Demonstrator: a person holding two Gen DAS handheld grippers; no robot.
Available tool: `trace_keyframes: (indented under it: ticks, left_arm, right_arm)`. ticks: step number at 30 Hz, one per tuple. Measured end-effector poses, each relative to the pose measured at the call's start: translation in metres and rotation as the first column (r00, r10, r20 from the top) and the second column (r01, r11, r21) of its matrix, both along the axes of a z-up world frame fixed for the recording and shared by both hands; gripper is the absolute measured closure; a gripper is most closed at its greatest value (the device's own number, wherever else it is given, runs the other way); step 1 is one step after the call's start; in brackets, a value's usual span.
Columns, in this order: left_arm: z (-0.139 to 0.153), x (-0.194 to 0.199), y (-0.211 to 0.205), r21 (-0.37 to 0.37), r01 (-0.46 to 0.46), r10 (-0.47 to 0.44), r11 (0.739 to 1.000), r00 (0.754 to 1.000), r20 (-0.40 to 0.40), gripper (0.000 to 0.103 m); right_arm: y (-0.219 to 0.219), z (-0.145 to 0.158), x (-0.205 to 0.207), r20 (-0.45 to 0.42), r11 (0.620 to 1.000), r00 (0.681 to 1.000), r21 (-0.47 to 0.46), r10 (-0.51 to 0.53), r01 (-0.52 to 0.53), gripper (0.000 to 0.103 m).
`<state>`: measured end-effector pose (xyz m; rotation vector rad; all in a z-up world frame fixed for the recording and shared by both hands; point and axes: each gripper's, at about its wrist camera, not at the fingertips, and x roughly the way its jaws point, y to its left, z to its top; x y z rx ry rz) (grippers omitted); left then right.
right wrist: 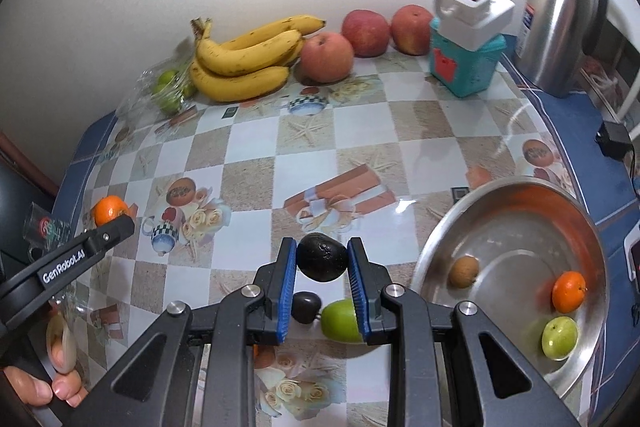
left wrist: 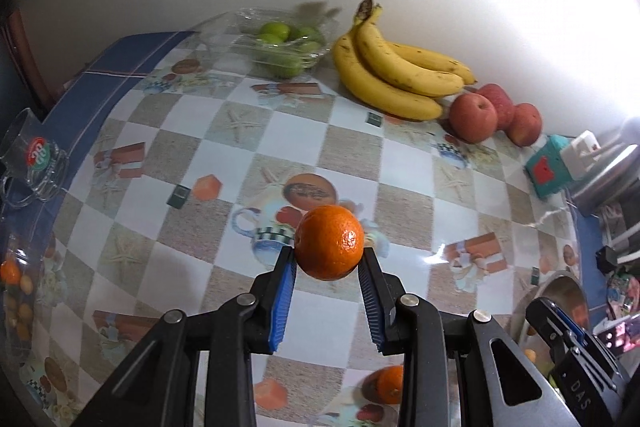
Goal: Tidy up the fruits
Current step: 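Carry the dark plum and orange over the steel bowl with both tools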
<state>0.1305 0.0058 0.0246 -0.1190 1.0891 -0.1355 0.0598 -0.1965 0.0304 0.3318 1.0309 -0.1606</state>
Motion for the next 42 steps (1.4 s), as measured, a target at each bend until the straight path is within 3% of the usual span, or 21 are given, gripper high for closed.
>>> trace_keyframes:
  ticks: [5, 21, 28, 35, 42]
  left_arm:
    - [0.003, -0.005, -0.014, -0.047, 0.043, -0.044, 0.998, 0.999, -0.007, 0.069]
    - [0.013, -0.03, -0.083, -0.06, 0.229, -0.229, 0.972, 0.973, 0.007, 0.069]
    - [0.017, -0.056, -0.131, -0.025, 0.358, -0.357, 0.934, 0.934, 0.026, 0.069]
    - [0.015, -0.089, -0.183, 0.02, 0.496, -0.497, 0.868, 0.867, 0.032, 0.069]
    - [0.005, -0.112, -0.214, 0.047, 0.572, -0.573, 0.819, 0.819, 0.013, 0.069]
  right_arm:
    - [-0.024, 0.002, -0.009, 0.008, 0.998, 0.998, 0.036, -0.06, 0.06, 0.076]
    - [-0.101, 0.004, -0.047, 0.014, 0.957, 0.962, 0.111, -0.273, 0.27, 0.076]
    - [-0.129, 0.002, -0.067, -0.004, 0.928, 0.934, 0.115, -0.357, 0.355, 0.076]
    - [-0.148, -0.003, -0.083, -0.024, 0.901, 0.909, 0.122, -0.416, 0.416, 0.076]
    - [-0.16, -0.001, -0.096, -0.017, 0.887, 0.895, 0.122, -0.446, 0.445, 0.076]
